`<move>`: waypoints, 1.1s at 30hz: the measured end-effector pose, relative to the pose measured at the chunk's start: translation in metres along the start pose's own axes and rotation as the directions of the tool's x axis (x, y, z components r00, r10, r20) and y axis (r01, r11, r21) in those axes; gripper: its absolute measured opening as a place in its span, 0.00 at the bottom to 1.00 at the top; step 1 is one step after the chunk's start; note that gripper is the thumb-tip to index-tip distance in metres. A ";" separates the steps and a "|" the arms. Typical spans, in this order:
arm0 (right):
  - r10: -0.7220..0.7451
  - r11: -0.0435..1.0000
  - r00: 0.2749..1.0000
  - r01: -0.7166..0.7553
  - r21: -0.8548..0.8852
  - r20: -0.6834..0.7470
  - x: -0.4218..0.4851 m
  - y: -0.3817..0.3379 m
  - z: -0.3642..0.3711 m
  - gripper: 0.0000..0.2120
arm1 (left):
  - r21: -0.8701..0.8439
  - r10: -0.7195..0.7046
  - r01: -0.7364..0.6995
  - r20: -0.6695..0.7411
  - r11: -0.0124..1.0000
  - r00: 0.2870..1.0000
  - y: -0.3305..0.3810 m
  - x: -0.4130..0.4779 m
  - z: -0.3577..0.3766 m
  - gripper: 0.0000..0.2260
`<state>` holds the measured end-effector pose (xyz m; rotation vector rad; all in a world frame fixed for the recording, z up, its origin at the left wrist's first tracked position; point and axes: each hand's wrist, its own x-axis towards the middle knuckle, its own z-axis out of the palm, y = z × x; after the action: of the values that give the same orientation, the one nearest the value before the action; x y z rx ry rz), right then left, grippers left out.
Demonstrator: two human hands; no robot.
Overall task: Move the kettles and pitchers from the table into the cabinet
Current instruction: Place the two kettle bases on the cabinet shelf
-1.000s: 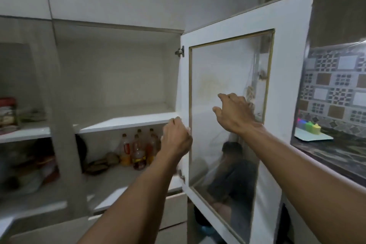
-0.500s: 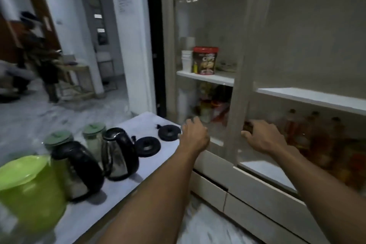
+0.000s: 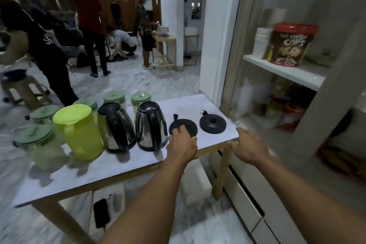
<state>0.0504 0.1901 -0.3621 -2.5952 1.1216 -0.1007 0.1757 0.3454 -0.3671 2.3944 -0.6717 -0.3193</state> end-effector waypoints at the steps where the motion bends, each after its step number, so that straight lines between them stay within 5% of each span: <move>1: -0.011 1.000 1.000 0.011 0.012 0.010 0.009 0.003 0.005 0.27 | -0.001 -0.020 0.020 -0.007 1.000 1.000 0.000 0.006 0.006 0.26; 14: 0.014 0.997 0.988 -0.025 0.068 0.155 0.202 0.019 0.103 0.43 | -0.064 -0.199 0.195 -0.075 0.979 0.977 -0.042 0.176 0.102 0.34; 24: 0.156 0.987 0.966 -0.159 -0.004 0.206 0.307 0.012 0.174 0.65 | 0.018 -0.356 0.356 -0.024 0.934 0.934 -0.078 0.261 0.163 0.63; 28: 0.188 0.978 0.956 -0.203 0.045 0.225 0.320 0.017 0.191 0.63 | 0.047 -0.437 0.436 -0.004 0.898 0.900 -0.077 0.278 0.179 0.66; 33: 0.155 0.978 0.986 -0.161 0.131 0.055 0.316 0.023 0.206 0.55 | 0.108 -0.443 0.456 -0.123 0.883 0.888 -0.070 0.283 0.193 0.55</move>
<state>0.2910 0.0001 -0.5825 -2.3694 1.2553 -0.0797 0.3676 0.1436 -0.5779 2.6622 -0.0817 -0.3568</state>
